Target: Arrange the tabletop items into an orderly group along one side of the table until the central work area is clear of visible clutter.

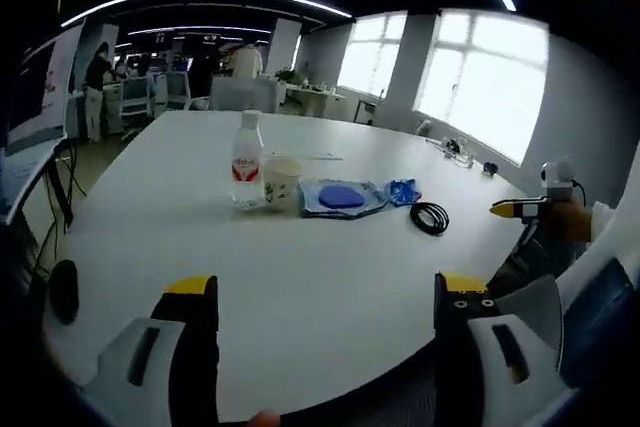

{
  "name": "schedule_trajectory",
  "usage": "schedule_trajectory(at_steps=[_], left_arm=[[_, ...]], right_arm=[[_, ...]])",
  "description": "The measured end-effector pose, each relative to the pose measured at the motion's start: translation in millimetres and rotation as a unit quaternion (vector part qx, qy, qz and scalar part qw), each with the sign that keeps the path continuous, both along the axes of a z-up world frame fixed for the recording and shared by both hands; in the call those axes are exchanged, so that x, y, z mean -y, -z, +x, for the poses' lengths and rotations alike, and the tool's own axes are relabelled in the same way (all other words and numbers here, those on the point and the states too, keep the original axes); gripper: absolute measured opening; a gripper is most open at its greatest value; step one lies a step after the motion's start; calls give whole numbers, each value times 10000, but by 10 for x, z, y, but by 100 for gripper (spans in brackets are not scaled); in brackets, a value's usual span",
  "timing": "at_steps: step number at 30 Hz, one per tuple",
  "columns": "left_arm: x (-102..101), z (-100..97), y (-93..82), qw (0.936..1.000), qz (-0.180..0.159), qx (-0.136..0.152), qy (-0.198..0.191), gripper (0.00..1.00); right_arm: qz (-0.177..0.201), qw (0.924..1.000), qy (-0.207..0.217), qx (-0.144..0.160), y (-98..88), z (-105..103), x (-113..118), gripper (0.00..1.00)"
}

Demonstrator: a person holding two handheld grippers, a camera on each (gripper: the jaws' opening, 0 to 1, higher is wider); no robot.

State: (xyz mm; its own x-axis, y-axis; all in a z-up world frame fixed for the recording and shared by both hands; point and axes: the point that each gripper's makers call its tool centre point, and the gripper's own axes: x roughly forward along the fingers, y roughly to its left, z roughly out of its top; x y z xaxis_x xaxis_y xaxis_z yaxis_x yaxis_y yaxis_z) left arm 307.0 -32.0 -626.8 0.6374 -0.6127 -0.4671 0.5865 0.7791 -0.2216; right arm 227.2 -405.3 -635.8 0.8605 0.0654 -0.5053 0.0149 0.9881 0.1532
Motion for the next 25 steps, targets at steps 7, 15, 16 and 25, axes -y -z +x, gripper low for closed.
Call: schedule_trajectory(at_steps=[7,15,16,25], left_arm=[[48,209,40,9998,-3,-189,-45,90],[94,207,103,9994,-90,-329,-75,90],[95,203,112,9993,-89,-346,-76,89],[54,182,118,9985,-223,-427,-255,89]], right_arm=[[299,9993,139,-149,94,54,9,51],[415,9989,153,-186,143,136,-13,50],[433,9988,161,-188,148,142,-21,50],[557,9980,42,-296,222,249,-139,48]])
